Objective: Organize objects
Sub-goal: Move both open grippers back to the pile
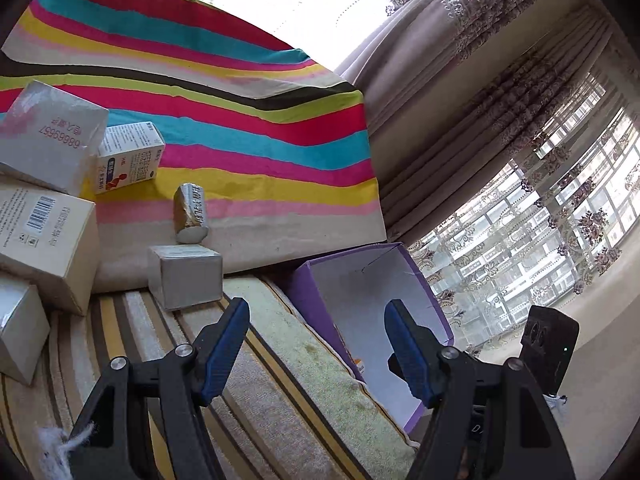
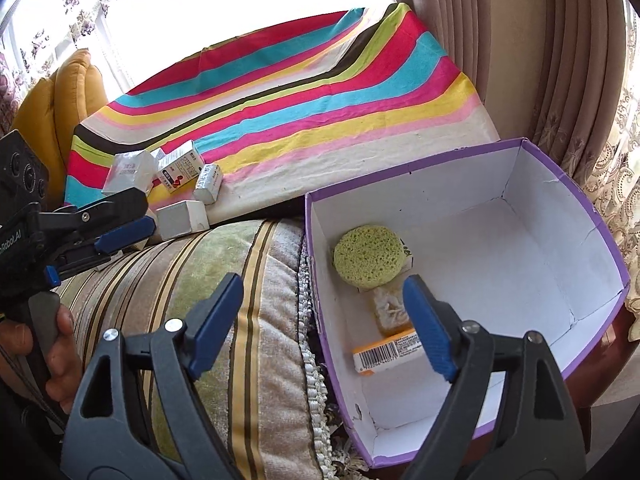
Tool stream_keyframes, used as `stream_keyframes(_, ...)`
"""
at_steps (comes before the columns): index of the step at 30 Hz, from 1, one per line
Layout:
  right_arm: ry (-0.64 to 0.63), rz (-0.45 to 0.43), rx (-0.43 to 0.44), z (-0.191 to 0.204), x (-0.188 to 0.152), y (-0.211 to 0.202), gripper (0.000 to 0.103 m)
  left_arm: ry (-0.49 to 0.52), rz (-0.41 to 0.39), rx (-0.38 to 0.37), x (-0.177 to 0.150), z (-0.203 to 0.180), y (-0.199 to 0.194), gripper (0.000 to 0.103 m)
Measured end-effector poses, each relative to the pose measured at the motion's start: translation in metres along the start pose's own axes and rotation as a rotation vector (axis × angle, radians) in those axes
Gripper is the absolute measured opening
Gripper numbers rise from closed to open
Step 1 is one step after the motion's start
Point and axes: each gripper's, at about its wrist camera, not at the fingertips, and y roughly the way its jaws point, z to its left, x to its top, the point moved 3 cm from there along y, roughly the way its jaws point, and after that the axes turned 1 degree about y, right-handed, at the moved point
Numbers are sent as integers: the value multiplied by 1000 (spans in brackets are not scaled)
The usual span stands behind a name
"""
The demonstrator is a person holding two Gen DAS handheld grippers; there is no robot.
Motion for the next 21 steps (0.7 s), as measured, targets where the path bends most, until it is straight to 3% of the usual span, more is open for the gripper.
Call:
stream_keyframes(13, -112, 26, 12, 50, 3, 15, 86, -105, -188, 181, -31, 74, -110, 73)
stream_keyframes(21, -186, 51, 35, 89, 8, 33, 87, -110, -239, 347, -43, 105, -151, 76)
